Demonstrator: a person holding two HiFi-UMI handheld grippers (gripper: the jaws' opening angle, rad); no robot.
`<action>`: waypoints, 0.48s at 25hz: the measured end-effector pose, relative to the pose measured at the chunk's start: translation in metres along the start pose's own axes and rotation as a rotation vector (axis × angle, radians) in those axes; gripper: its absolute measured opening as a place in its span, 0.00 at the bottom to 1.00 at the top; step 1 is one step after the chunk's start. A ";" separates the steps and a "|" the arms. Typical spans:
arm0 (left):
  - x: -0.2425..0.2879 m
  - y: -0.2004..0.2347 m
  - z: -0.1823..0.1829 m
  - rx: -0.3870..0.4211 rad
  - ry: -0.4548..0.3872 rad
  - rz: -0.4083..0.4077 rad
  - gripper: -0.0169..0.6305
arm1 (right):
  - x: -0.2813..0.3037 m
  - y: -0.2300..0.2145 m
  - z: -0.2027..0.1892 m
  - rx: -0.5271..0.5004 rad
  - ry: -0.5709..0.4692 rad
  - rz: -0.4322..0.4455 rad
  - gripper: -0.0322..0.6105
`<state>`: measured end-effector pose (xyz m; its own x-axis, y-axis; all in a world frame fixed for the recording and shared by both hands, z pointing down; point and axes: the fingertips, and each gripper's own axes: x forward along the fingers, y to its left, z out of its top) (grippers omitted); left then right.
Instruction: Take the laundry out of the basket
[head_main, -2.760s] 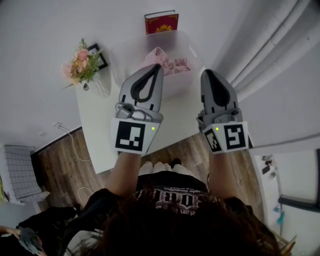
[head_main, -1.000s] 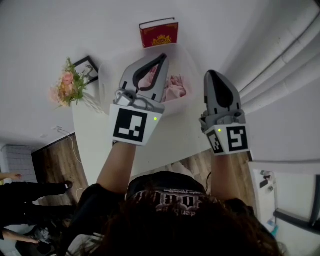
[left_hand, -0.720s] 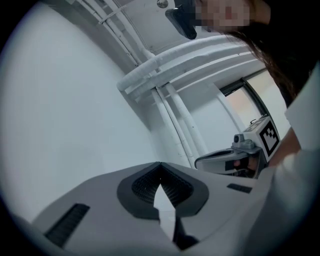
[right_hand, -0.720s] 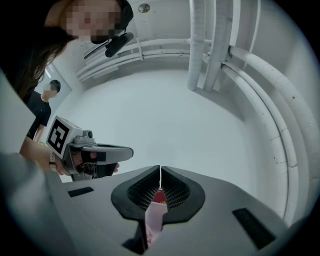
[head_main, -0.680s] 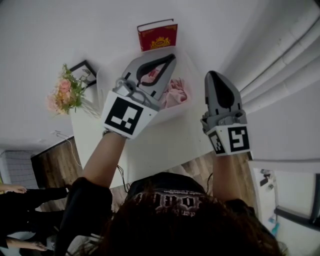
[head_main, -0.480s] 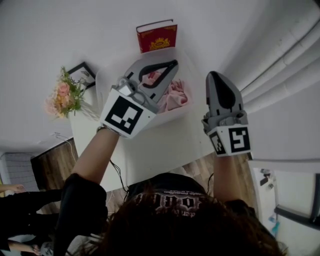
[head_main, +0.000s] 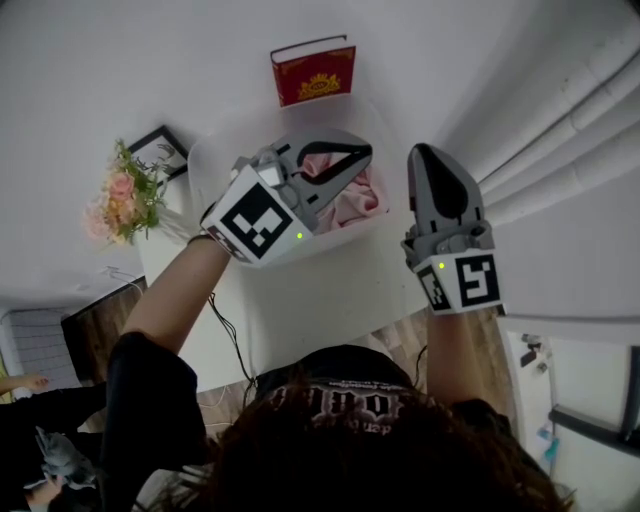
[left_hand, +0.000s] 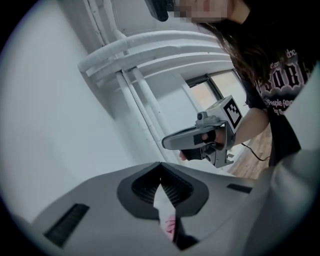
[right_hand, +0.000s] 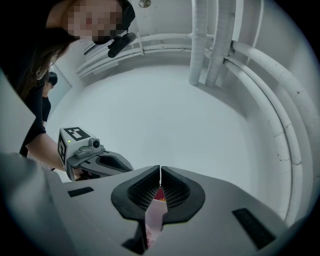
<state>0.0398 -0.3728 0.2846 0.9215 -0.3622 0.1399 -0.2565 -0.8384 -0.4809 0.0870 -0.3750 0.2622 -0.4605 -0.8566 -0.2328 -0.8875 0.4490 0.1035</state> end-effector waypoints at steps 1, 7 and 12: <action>0.002 -0.001 -0.004 -0.011 -0.004 -0.012 0.03 | 0.000 0.000 -0.001 0.000 0.001 0.000 0.09; 0.013 -0.014 -0.027 -0.055 0.002 -0.125 0.17 | 0.003 -0.003 -0.004 -0.001 0.008 -0.010 0.09; 0.025 -0.029 -0.061 -0.102 0.081 -0.240 0.30 | 0.005 -0.011 -0.011 -0.004 0.031 -0.034 0.10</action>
<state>0.0522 -0.3818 0.3548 0.9342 -0.1765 0.3099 -0.0657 -0.9392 -0.3369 0.0940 -0.3866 0.2702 -0.4301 -0.8789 -0.2064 -0.9028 0.4183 0.1000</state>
